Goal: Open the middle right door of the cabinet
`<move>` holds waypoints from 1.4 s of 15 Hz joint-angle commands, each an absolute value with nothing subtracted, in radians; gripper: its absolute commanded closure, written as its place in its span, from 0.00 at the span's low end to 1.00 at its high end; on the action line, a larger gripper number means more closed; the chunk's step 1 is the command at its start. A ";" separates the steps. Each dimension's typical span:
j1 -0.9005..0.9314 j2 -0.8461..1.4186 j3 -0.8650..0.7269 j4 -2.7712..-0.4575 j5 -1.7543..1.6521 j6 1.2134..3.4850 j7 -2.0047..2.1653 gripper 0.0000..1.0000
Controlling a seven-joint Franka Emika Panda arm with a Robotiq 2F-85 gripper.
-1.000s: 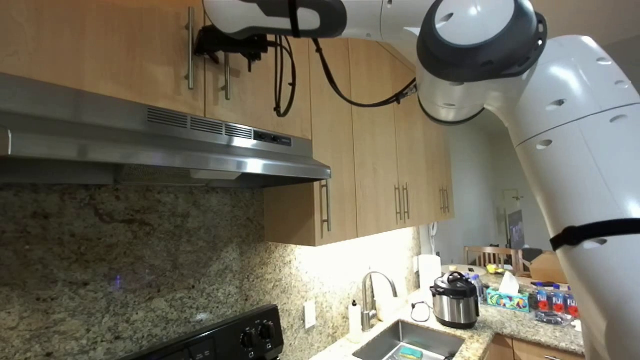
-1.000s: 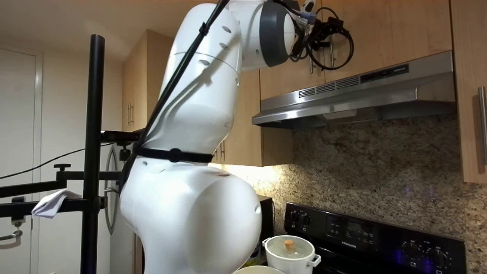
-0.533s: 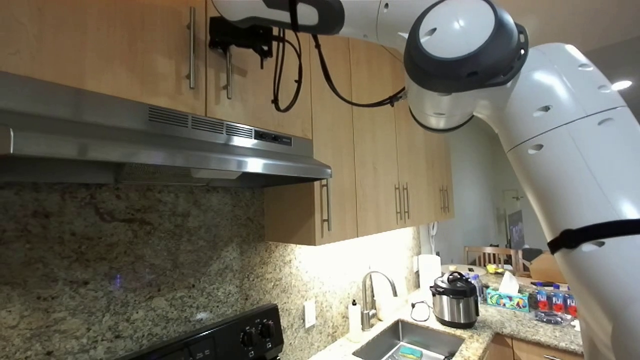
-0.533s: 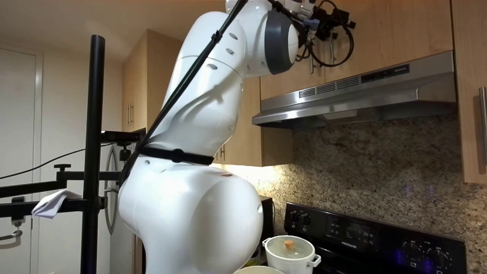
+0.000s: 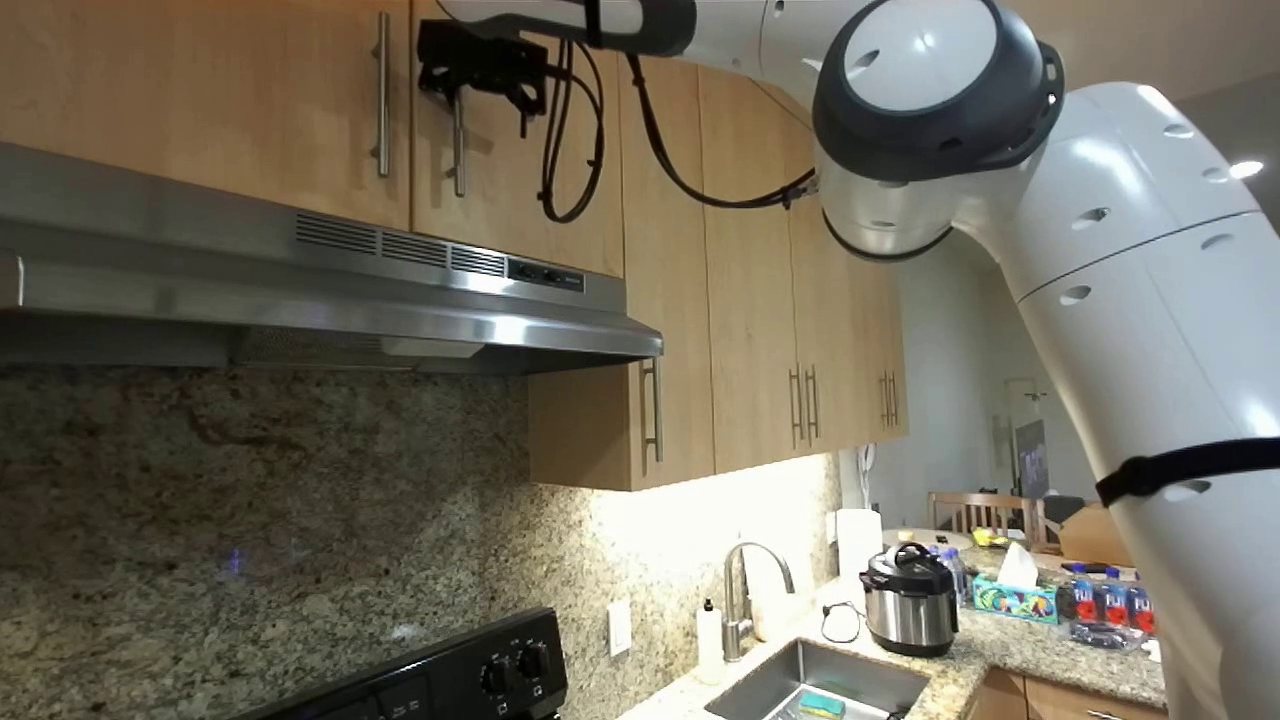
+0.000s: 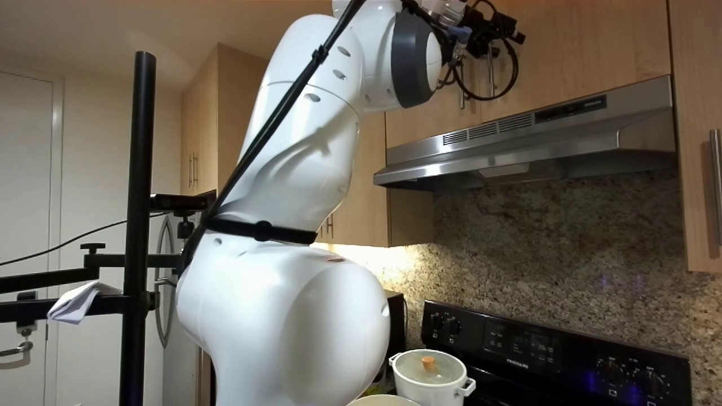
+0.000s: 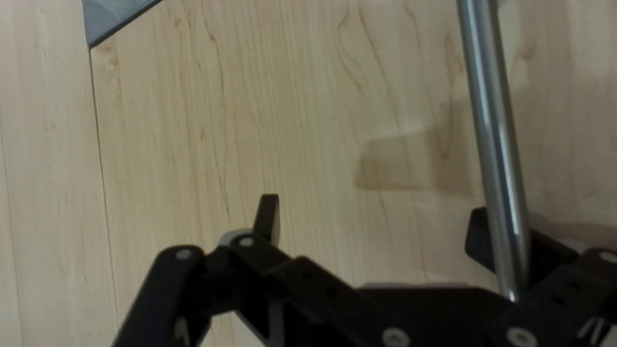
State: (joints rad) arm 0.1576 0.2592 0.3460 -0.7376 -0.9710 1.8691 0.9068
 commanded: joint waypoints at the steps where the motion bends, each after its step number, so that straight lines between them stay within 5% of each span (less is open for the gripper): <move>1: 0.136 0.152 0.344 -0.805 -0.959 1.831 0.872 0.00; 10: 0.121 -0.008 0.337 -0.932 -0.906 1.724 0.798 0.00; 21: 0.040 -0.135 0.158 -0.966 -0.430 1.723 0.444 0.00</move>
